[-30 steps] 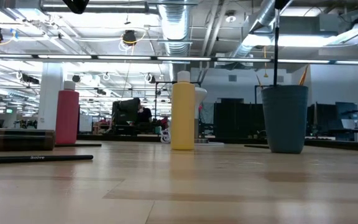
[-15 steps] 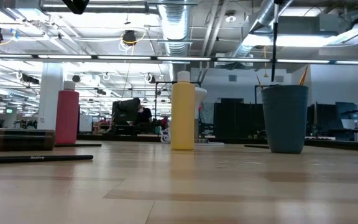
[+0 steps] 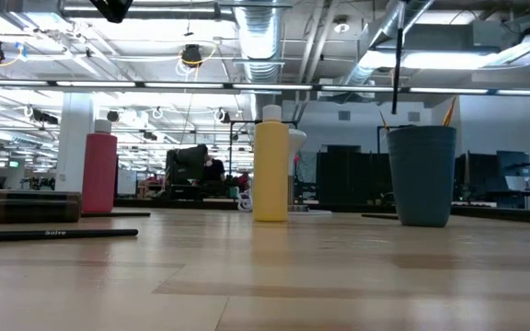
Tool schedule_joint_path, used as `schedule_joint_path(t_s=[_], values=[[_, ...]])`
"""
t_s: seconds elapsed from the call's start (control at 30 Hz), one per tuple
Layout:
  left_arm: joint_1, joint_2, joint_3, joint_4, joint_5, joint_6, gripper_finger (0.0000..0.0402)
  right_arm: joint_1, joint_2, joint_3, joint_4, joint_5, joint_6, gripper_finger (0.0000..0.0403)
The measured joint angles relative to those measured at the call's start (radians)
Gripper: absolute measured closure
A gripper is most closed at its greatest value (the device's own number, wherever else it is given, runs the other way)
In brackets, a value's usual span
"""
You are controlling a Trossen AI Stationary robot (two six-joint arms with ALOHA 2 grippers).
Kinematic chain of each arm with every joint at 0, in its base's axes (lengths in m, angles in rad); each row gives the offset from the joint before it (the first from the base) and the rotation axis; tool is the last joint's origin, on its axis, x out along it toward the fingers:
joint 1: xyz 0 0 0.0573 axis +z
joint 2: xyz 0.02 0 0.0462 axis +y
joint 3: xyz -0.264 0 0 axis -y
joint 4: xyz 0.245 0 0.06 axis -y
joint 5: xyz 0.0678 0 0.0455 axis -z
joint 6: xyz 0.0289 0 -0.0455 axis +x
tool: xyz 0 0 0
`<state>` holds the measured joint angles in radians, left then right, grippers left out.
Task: Pick & Place Paint Supplies
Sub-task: Put the black silver paintbrush into the blue cup
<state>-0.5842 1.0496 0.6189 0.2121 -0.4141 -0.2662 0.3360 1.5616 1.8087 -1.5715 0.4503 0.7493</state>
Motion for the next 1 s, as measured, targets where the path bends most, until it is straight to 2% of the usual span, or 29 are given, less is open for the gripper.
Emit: schedule_joint_path(t_s=[0.27,0.6,1.0], values=[[-0.006,0.000,0.000,-0.004,0.000,0.000,0.0275,-0.045,-0.044,-0.064,0.001,-0.009,-0.015,0.0403],[-0.021,0.000,0.000,-0.007,0.000,0.000,0.0275,-0.055,-0.133,-0.218,0.000,-0.034,0.064,0.0403],[-0.021,0.000,0.000,-0.006,-0.001,0.000,0.0275,-0.065,-0.134,-0.360,0.019,-0.048,0.083,0.0403]])
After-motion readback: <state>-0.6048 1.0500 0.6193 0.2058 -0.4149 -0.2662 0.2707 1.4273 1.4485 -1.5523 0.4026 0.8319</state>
